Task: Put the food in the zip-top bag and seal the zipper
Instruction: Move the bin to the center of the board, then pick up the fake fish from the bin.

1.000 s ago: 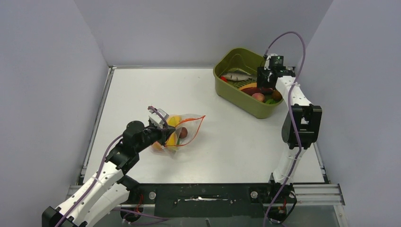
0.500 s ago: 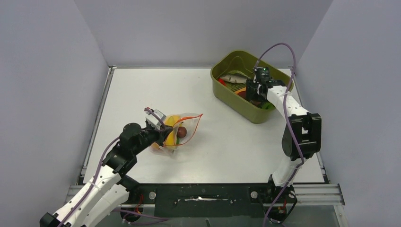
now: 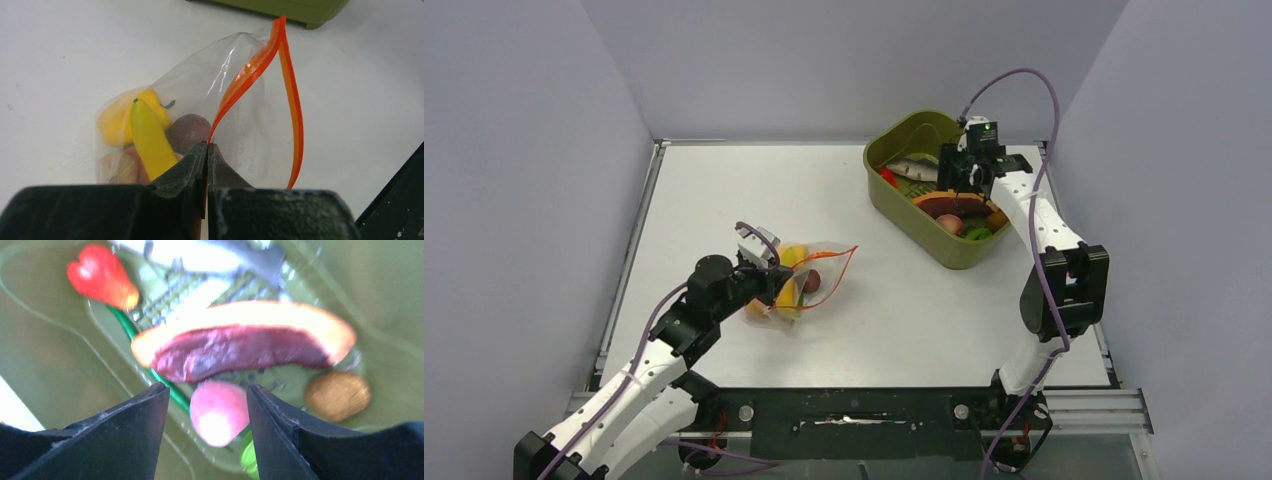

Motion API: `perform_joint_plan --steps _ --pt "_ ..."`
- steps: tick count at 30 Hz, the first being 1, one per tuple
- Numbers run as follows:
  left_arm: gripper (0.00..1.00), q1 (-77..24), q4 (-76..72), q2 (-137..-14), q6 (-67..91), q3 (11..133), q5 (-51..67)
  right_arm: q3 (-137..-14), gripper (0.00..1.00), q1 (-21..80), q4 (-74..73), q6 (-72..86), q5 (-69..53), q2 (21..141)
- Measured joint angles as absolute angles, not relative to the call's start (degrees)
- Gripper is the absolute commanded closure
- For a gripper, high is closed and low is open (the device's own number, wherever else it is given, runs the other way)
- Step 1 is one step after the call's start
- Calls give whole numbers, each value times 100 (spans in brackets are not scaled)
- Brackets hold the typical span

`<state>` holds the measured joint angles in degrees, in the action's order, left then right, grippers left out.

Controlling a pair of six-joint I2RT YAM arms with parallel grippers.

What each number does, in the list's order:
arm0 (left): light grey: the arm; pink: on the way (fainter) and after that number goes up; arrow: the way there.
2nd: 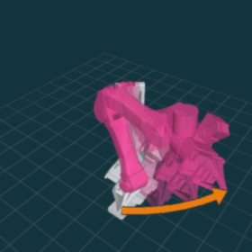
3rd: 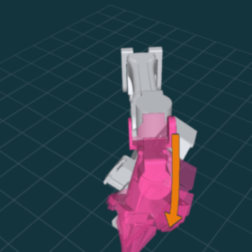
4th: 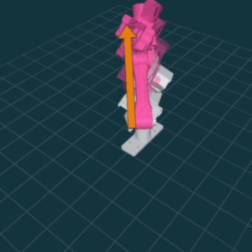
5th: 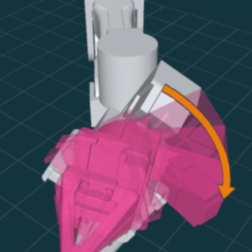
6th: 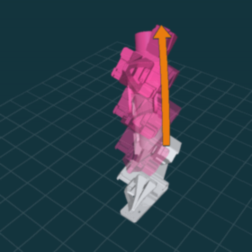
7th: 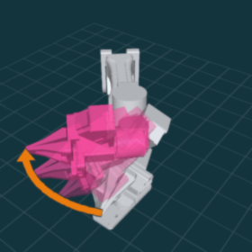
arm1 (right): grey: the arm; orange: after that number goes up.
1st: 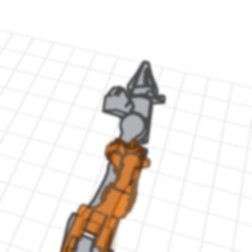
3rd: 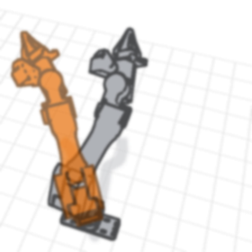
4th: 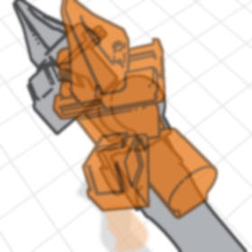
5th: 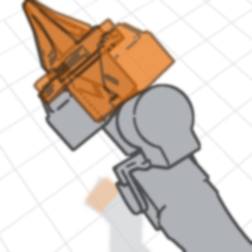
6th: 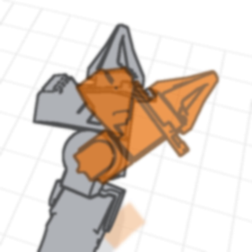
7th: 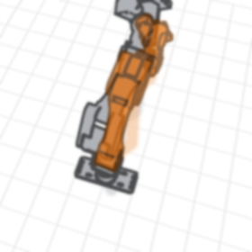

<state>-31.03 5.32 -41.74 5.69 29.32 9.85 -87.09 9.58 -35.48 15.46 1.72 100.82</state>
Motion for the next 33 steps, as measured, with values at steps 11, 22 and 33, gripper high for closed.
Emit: perform_joint_plan --steps 11,22,33 --pt "100 -3105 539 -5083 1417 3107 -106 -9380 35 510 -2689 683 -279 10803" --pt "100 -3107 576 -5087 1863 3262 -384 -9498 34 8 -2753 -1382 -1483 11279" --pt "100 -3107 572 -5172 1883 3262 -381 -10335 32 34 -3293 -3142 -2078 11957"
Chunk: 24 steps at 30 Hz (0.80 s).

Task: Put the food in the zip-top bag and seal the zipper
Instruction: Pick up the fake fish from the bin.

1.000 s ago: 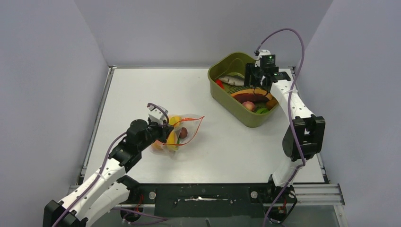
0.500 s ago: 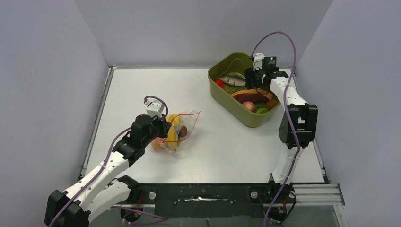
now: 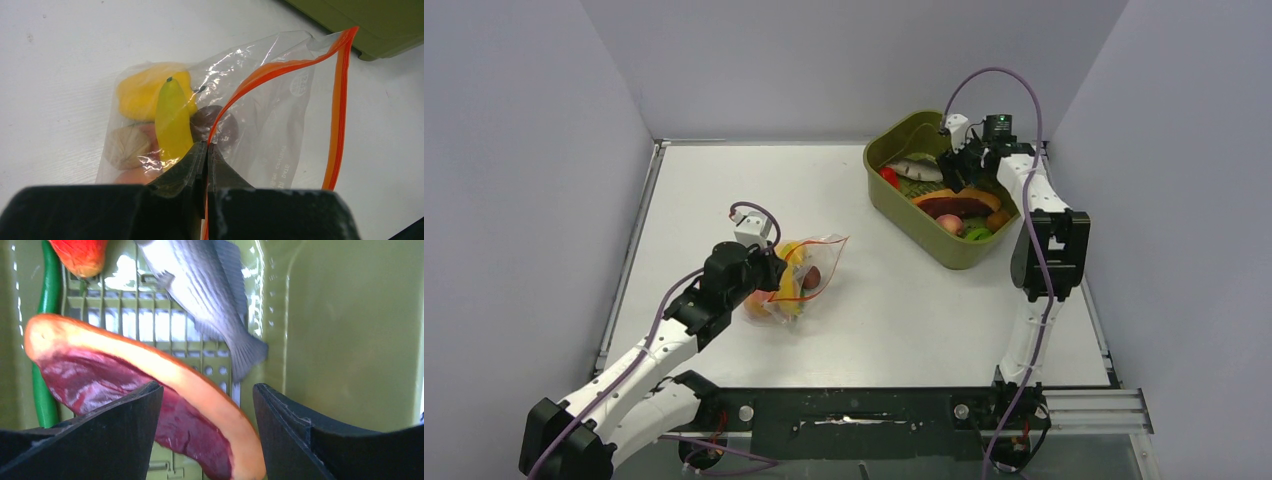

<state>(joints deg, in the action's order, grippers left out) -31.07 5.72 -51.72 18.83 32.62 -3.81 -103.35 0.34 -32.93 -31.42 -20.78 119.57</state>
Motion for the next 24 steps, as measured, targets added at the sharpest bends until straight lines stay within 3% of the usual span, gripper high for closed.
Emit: perform_joint_plan --steps 7,15,19,24 --pt "100 -3107 569 -5172 1885 3262 -381 -10718 30 403 -2856 -3430 -2386 12505" --pt "100 -3107 550 -5159 1885 3262 -384 -11039 19 539 -2477 -3581 -2685 13270" --pt "100 -3107 458 -5148 1885 3258 -390 -11144 21 541 -2215 -3726 -2672 13496" --pt "100 -3109 106 -5072 1892 3037 -416 -11262 30 534 -1890 -3780 -2674 13719"
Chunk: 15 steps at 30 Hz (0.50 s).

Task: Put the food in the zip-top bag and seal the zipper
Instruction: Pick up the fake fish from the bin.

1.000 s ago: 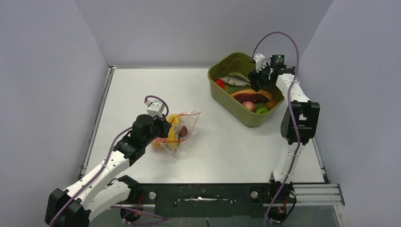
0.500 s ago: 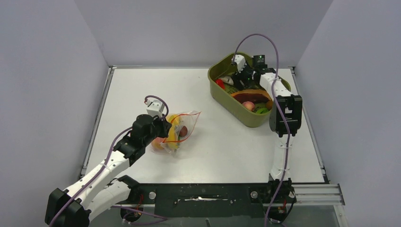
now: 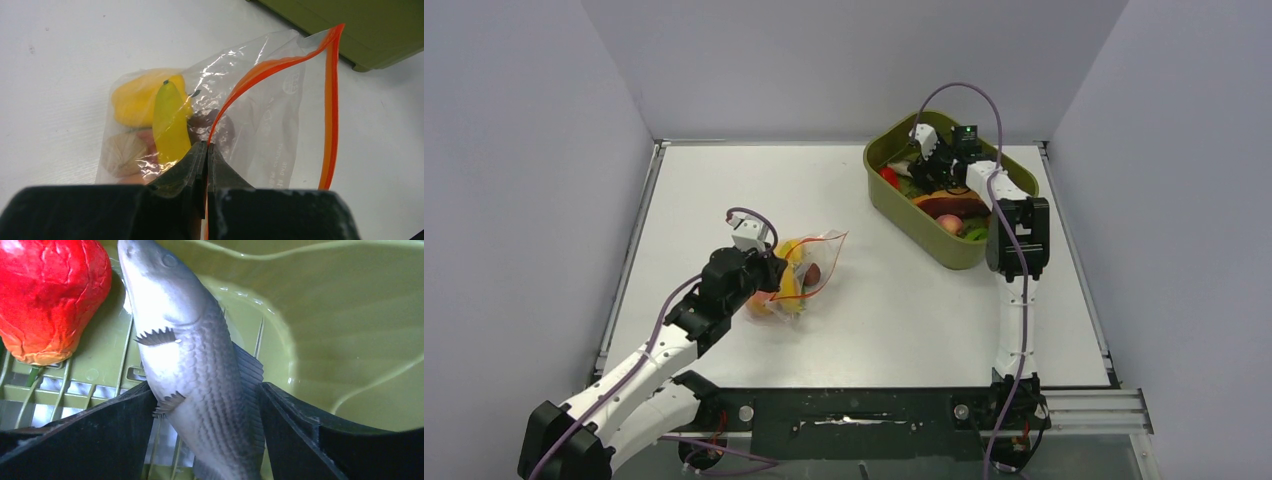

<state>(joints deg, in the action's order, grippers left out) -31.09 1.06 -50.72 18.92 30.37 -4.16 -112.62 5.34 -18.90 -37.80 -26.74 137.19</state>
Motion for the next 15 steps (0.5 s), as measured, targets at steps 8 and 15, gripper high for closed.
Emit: perform_joint_plan --steps 8,15 --pt "100 -3109 -412 -5004 1881 2563 -534 -10949 72 541 -1219 -4071 -2768 13710" --pt "100 -3109 -714 -4954 1750 2499 -593 -10418 89 569 -711 -4156 -2694 13432"
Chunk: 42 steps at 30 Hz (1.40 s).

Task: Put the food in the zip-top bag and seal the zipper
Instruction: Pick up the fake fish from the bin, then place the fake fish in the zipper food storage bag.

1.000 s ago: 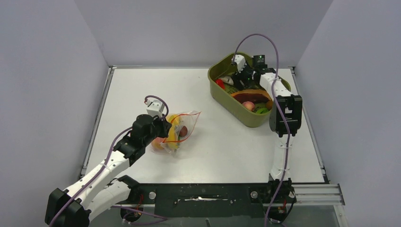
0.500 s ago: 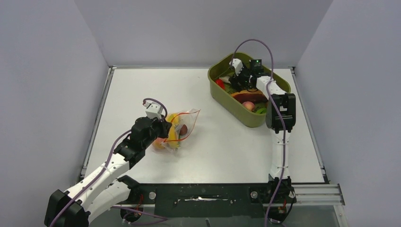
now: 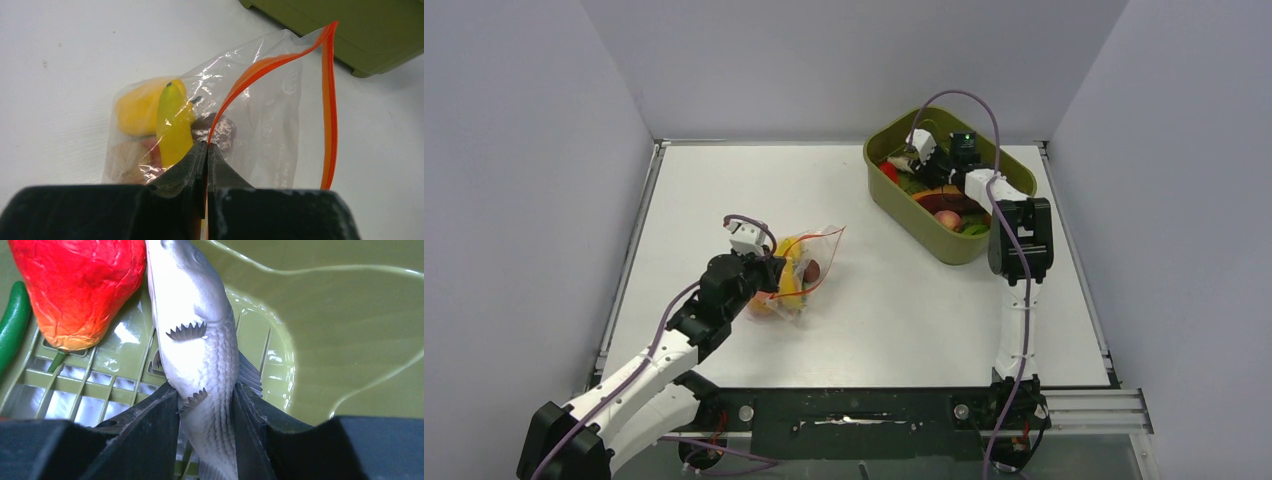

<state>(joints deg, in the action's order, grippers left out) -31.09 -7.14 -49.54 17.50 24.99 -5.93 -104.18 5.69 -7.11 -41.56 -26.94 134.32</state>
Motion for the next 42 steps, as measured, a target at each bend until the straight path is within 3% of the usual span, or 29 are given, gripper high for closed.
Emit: perform_joint_plan --steps 17,27,33,42 --pt "100 -3120 -808 -4292 1605 2429 -499 -9601 93 574 -596 -3437 -1793 11979" --pt "100 -3120 -290 -4265 1756 2993 -97 -9494 92 681 -1308 -3253 -1409 10984" --pt "100 -3120 78 -4390 1758 3492 45 -9279 87 1055 -1903 -3415 -1328 10132" --pt "100 -3120 281 -4604 2104 3787 467 -8700 90 1957 -2722 -3981 -1369 9120"
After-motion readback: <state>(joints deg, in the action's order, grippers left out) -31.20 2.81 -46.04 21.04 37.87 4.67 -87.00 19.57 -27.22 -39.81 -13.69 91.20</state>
